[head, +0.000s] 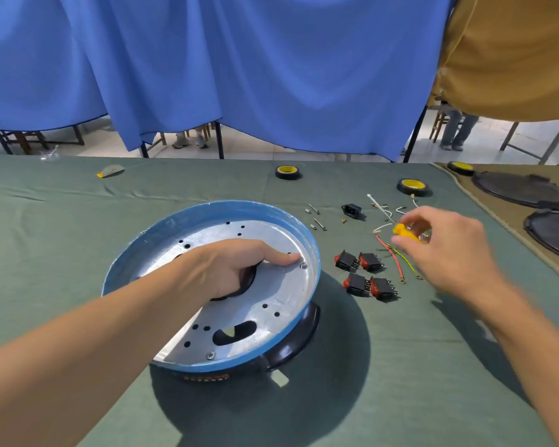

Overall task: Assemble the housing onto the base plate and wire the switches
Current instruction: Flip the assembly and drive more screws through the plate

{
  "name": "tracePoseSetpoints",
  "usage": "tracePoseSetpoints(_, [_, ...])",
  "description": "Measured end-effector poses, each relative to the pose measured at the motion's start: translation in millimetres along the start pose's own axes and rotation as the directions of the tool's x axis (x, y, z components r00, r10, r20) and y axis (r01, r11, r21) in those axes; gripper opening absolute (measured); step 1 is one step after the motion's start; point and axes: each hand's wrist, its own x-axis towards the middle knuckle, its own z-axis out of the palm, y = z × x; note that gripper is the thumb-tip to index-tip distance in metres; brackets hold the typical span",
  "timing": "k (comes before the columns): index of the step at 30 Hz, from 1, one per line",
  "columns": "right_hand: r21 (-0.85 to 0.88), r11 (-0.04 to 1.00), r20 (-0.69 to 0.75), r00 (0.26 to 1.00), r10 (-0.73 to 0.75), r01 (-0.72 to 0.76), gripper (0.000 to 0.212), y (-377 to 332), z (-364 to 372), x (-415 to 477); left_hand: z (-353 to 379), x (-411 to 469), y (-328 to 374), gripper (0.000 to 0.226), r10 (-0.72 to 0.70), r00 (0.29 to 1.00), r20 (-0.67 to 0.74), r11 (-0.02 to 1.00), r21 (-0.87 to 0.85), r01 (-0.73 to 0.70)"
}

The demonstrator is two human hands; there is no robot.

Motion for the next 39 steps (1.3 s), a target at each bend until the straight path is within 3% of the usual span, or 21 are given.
tracePoseSetpoints(3, [0.384, 0.922, -0.086, 0.996, -0.019, 0.051, 0.013, -22, -18, 2, 0, 2, 1, 0.034, -0.006, 1.000, -0.011, 1.000, 0.018, 0.006])
tracePoseSetpoints(5, [0.643, 0.763, -0.120, 0.993, 0.012, 0.069, 0.019, -39, -21, 3, 0, 2, 1, 0.037, -0.014, 1.000, -0.014, 0.999, 0.029, 0.014])
tracePoseSetpoints(8, [0.793, 0.595, -0.185, 0.982, 0.027, 0.133, 0.021, -61, -22, 5, 0, 3, 1, 0.040, -0.020, 1.000, -0.017, 0.999, 0.031, 0.020])
tracePoseSetpoints(14, [0.509, 0.771, -0.193, 0.924, -0.331, 0.382, 0.017, -91, -13, 6, -2, 8, 0, 0.030, -0.030, 0.999, -0.041, 1.000, 0.003, 0.030])
tracePoseSetpoints(17, [0.401, 0.805, -0.157, 0.899, -0.409, 0.437, 0.017, -96, -5, 5, -3, 10, 0, 0.033, -0.033, 0.999, -0.040, 0.999, -0.013, 0.032])
tracePoseSetpoints(26, [0.380, 0.816, -0.136, 0.899, -0.416, 0.436, 0.015, -97, 6, 7, -2, 13, -1, 0.047, -0.005, 0.997, -0.074, 1.000, -0.009, 0.005])
tracePoseSetpoints(30, [0.353, 0.834, -0.099, 0.904, -0.417, 0.424, 0.015, -98, 4, 11, -2, 12, -1, 0.039, -0.003, 0.997, -0.079, 1.000, -0.014, 0.002])
tracePoseSetpoints(39, [0.368, 0.889, 0.065, 0.946, -0.316, 0.272, 0.013, -99, 2, 31, -3, 14, -1, 0.038, -0.020, 0.997, -0.068, 0.999, -0.041, 0.018])
